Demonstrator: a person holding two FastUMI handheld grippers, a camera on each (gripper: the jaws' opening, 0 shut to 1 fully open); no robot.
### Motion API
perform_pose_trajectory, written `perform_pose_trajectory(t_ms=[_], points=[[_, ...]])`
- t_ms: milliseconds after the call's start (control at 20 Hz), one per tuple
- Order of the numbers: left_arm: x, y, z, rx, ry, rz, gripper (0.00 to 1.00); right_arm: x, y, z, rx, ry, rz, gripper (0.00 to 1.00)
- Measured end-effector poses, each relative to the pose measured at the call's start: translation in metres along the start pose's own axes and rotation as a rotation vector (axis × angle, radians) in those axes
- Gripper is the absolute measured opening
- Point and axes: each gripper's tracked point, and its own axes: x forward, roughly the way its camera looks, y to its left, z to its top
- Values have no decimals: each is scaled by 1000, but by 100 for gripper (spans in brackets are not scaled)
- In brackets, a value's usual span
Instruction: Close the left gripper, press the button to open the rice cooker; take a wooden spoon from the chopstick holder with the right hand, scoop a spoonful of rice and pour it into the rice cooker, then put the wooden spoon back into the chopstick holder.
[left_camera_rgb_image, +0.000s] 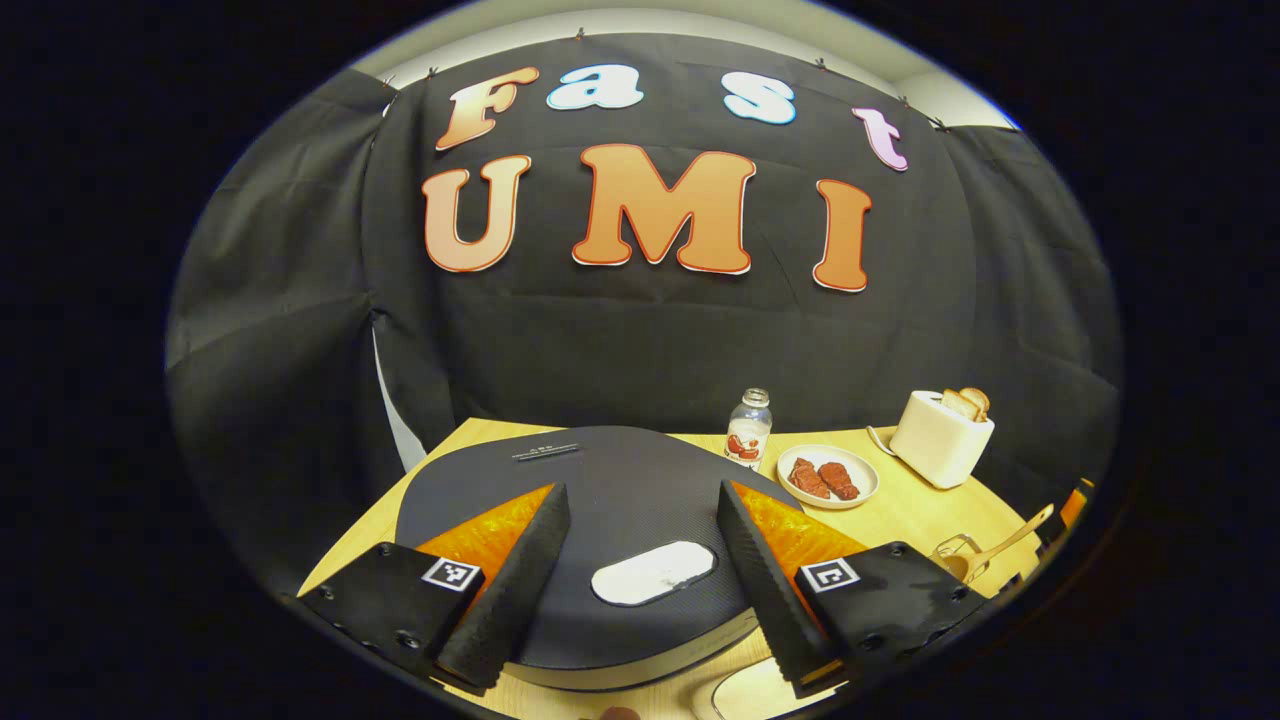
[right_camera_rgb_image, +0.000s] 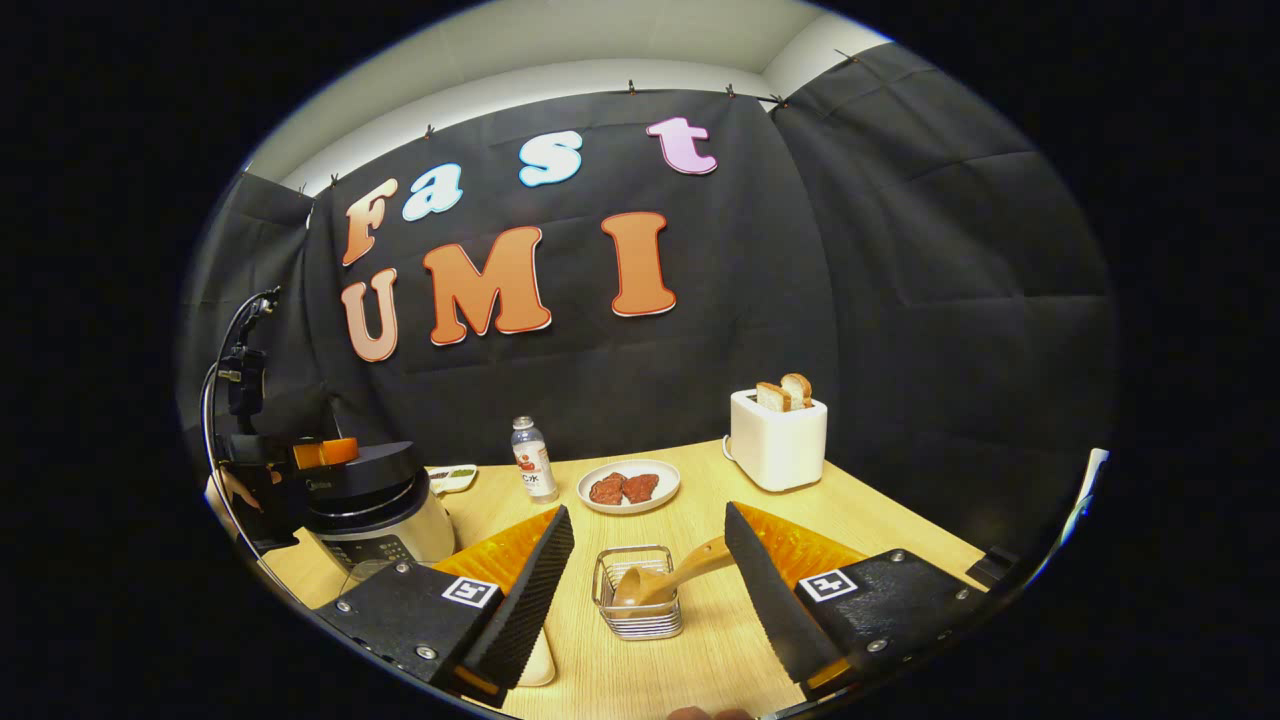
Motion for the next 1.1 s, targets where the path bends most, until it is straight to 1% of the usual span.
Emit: perform_pose_trajectory(t_ms=[200,250,300,350,450,650,700,800,900,950,1100], points=[[1,-3,-20,41,-1,16,100,1,2,-6,-13,11,5,94],[1,-4,-24,38,-1,15,100,1,2,-7,-9,12,7,94],[2,-2,-20,43,-34,18,100,1,2,-8,-2,14,8,94],[0,-3,-25,34,-28,19,100,2,2,-9,6,18,9,94],[-1,-3,-25,44,-64,20,100,1,-1,-13,11,26,4,94],[2,-4,-37,57,-46,26,100,0,-7,-16,-10,30,-19,94],[0,-4,-31,67,-56,24,100,1,-7,-16,-7,30,-16,94],[-2,-3,-28,68,-21,14,100,2,-6,-12,-4,38,-15,94],[-10,-1,-23,30,29,7,100,4,-7,3,-12,23,-22,94],[-18,2,-13,20,26,5,100,4,-6,12,-22,11,-25,94],[-47,27,37,56,-40,33,100,3,-2,51,-46,-36,-27,94]])
